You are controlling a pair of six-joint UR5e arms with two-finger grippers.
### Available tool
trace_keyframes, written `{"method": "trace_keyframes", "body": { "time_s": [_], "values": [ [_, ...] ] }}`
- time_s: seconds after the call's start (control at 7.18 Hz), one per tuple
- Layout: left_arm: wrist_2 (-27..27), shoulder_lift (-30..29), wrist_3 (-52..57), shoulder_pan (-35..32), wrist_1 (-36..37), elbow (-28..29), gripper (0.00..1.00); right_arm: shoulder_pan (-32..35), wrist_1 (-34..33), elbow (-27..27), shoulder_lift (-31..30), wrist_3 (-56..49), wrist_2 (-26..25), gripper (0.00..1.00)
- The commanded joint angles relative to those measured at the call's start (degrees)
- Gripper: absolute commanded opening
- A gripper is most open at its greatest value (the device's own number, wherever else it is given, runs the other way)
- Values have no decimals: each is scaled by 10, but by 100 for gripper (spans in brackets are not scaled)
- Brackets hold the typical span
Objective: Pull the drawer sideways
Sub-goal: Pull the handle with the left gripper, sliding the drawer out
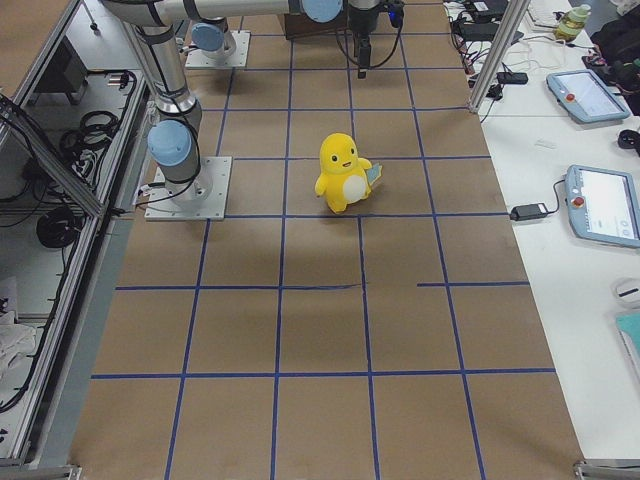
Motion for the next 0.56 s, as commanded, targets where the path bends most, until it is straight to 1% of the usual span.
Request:
{"method": "trace_keyframes", "body": {
  "time_s": [0.0, 0.14, 0.42],
  "values": [
    [0, 0, -1, 0, -1, 0, 13, 0, 0, 0, 0, 0, 0, 100],
    [0, 1, -2, 0, -5, 0, 2, 0, 0, 0, 0, 0, 0, 100],
    [-1, 1, -2, 0, -5, 2, 1, 0, 0, 0, 0, -1, 1, 100]
  ]
}}
